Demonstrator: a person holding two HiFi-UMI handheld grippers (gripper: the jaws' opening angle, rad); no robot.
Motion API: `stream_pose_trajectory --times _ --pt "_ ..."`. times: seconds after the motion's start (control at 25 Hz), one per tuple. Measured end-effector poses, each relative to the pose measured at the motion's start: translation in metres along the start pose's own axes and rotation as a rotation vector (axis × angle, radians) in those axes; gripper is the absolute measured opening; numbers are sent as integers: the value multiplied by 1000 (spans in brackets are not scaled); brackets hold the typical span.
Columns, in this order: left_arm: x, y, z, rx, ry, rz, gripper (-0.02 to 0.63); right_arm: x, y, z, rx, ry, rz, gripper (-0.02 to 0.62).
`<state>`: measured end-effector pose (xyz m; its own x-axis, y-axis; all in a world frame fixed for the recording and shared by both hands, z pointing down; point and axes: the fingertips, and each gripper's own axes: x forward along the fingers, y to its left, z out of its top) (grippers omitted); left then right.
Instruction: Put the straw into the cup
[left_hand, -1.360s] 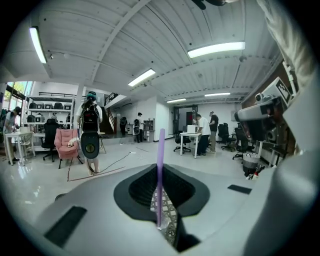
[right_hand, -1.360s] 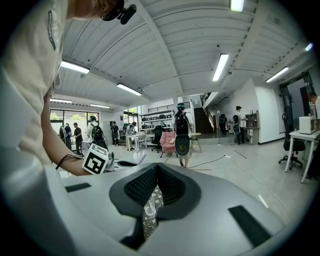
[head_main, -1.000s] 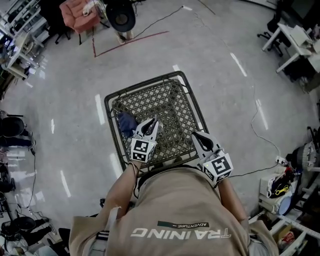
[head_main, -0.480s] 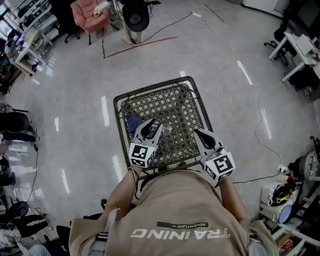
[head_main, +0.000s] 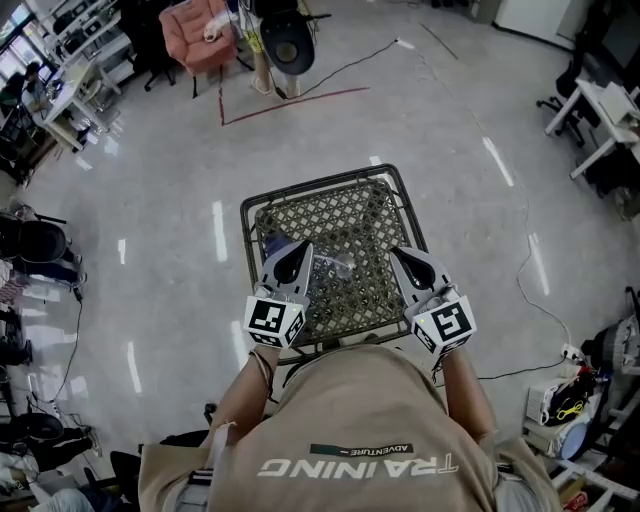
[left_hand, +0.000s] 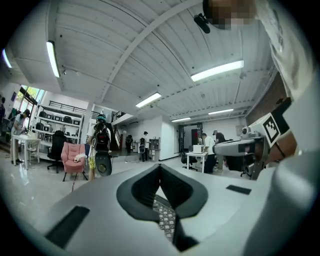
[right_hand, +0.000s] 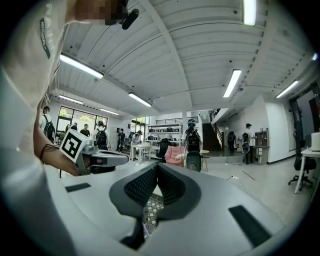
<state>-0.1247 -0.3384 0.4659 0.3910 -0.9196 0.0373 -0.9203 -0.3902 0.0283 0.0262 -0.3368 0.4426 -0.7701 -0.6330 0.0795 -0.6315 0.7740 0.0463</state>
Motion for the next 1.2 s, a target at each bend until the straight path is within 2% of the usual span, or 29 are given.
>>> stream_pose_trajectory --times 0.32,0.56,1.08,1.2 --pt "-1 -4 23 42 11 -10 15 9 -2 14 -20 -16 27 17" --pt "7 -12 28 51 23 -30 15 11 -22 33 -25 -36 27 17" --pt "-8 -5 32 53 22 -26 15 16 -12 38 7 -40 68 15" --pt "-9 -4 31 28 18 -31 15 17 -7 34 8 -34 79 15"
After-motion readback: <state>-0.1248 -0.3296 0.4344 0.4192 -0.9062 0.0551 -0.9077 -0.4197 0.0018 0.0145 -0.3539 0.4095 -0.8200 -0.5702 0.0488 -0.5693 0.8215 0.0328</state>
